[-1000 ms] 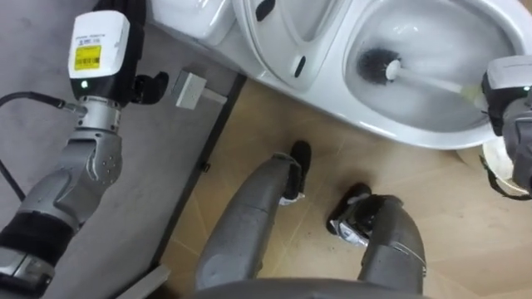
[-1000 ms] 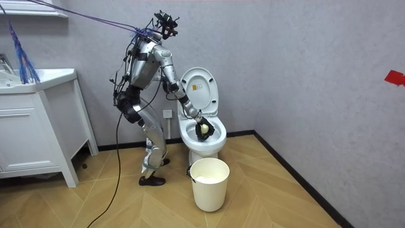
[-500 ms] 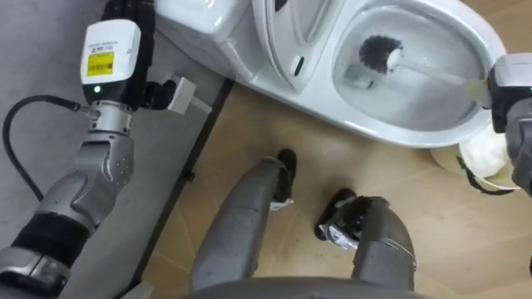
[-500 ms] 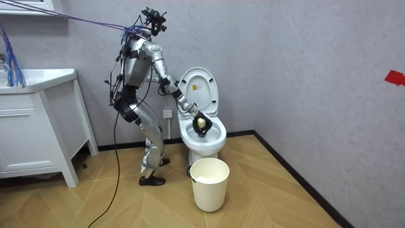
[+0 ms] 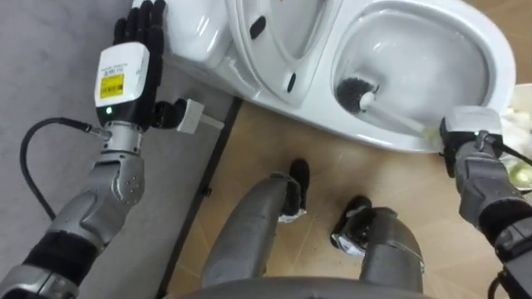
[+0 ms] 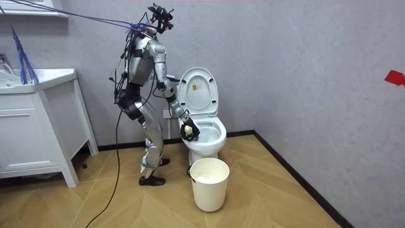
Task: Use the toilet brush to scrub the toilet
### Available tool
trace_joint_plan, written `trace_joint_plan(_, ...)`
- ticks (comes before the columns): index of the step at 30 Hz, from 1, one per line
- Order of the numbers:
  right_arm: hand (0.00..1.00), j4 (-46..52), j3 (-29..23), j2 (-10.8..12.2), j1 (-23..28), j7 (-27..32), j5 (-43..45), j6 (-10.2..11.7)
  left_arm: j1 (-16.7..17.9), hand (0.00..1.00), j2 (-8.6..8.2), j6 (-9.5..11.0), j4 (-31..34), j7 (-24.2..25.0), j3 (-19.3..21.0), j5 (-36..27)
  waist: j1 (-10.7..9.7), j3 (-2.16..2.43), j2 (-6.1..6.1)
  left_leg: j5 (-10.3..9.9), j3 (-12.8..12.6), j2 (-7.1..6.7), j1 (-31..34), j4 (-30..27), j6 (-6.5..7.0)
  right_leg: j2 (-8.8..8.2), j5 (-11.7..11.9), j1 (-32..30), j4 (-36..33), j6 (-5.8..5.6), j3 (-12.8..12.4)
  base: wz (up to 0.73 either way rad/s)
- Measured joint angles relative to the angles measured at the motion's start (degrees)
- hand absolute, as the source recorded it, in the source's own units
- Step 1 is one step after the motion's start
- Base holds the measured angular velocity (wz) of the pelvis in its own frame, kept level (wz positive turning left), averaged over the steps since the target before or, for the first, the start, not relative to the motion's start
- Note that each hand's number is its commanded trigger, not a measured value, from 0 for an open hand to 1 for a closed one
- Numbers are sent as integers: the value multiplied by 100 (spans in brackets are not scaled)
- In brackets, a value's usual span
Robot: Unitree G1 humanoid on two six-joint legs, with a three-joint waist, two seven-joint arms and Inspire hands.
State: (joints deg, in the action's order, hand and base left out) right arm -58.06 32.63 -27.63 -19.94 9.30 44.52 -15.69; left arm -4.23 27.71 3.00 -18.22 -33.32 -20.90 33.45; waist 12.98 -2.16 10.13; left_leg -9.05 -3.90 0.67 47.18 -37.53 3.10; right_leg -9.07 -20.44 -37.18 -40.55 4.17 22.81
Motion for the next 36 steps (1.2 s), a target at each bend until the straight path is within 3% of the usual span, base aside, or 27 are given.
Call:
trace_joint_plan(2,100,-136,122,-96,-114,4,-338,134,-7,0,6,2,36,-1,1,-245,14,-11,-20,1,-57,-2,-8,3,1,-28,-28,-3,-21,6,-5,2)
trace_joint_plan(6,100,-564,204,-216,-286,59,-1337,659,-184,0,21,-10,-1,-3,5,-561,-11,-123,-275,1,-64,-58,-6,-88,1,-175,-184,-58,-283,4,-26,10)
trace_joint_plan(9,100,-871,67,-235,-480,43,-2024,852,-164,0,35,1,15,3,30,-568,10,-147,-515,2,-76,-152,38,-95,2,-308,-265,-234,-515,-6,-148,0)
trace_joint_plan(13,100,-1261,-656,-267,-881,46,-2739,919,-87,0,41,10,10,33,113,-456,-31,-138,-787,3,-118,-147,-3,-127,5,-324,-264,-255,-610,-7,-219,-4)
trace_joint_plan(16,100,-1358,-886,-501,-1032,-89,-2981,1018,106,0,41,58,36,165,289,-426,-43,-132,-1046,3,-89,-140,-222,-117,4,-309,-264,-24,-581,-6,-195,2)
trace_joint_plan(25,100,-1596,-1133,-492,-751,-273,-2879,1208,862,0,-15,-5,-123,602,512,-386,-20,-126,-1101,41,-115,-166,-996,309,4,-276,-175,664,-283,-37,-204,-5)
trace_joint_plan(28,100,-1306,-1911,-487,-499,-173,-3375,1242,1263,0,-46,-2,-308,645,653,-396,-124,-43,-1089,67,-83,-138,-1341,456,-23,-170,-87,1048,23,-57,-172,0)
trace_joint_plan(30,100,-1075,-2364,-485,-222,-62,-3902,1303,1767,0,-175,-19,-435,702,857,-408,-268,81,-1094,70,-57,-127,-1756,681,-35,-19,19,1551,448,-103,-130,3)
trace_joint_plan(33,100,-690,-2901,-464,531,51,-4338,1349,2374,0,-284,-6,-568,782,1156,-455,-319,195,-1191,50,-46,-50,-2418,1068,-78,186,151,2269,1125,-184,-126,-1)
trace_joint_plan(35,100,-261,-3162,-416,1046,59,-4320,1358,2699,0,-379,-14,-734,816,1345,-455,-375,236,-1231,25,-46,-41,-2755,1252,-107,279,223,2651,1463,-216,-139,-10)
trace_joint_plan(36,100,-98,-3269,-411,1270,65,-4316,1365,2880,0,-466,-16,-1002,876,1458,-461,-401,224,-1247,-16,-50,-43,-2923,1328,-120,307,246,2850,1604,-233,-138,-9)
